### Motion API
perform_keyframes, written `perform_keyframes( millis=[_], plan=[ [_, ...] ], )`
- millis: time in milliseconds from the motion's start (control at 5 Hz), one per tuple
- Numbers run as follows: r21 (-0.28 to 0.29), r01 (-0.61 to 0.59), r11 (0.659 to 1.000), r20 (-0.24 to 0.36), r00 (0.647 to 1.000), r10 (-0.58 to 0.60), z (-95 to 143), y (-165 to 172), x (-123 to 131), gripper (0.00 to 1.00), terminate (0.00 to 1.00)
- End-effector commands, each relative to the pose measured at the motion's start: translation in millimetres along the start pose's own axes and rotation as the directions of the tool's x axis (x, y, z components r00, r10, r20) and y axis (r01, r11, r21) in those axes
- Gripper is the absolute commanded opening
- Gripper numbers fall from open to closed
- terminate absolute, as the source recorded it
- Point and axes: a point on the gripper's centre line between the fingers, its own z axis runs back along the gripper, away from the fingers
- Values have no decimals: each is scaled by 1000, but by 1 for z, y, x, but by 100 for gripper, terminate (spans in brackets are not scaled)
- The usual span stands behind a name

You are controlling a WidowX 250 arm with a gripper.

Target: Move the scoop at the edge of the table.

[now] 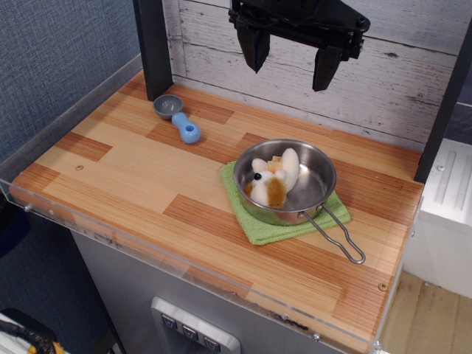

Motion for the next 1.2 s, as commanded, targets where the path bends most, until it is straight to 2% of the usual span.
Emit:
perform_keyframes(
  millis=[0, 200, 400, 600, 800, 1000],
  plan=[
    [0, 0, 1000, 0, 1000, 0, 0, 0, 0, 100, 0],
    [24, -140, 990, 16, 990, 140, -2, 34, -3, 100, 0],
    [31, -398, 917, -9, 917, 399, -14, 53, -19, 100, 0],
    [57, -619, 783, -17, 784, 621, -24, 62, -30, 100, 0],
    [69, -770, 634, -27, 634, 773, -39, 65, -32, 100, 0],
    [103, -809, 578, -9, 581, 814, -57, 77, -25, 100, 0]
  ],
)
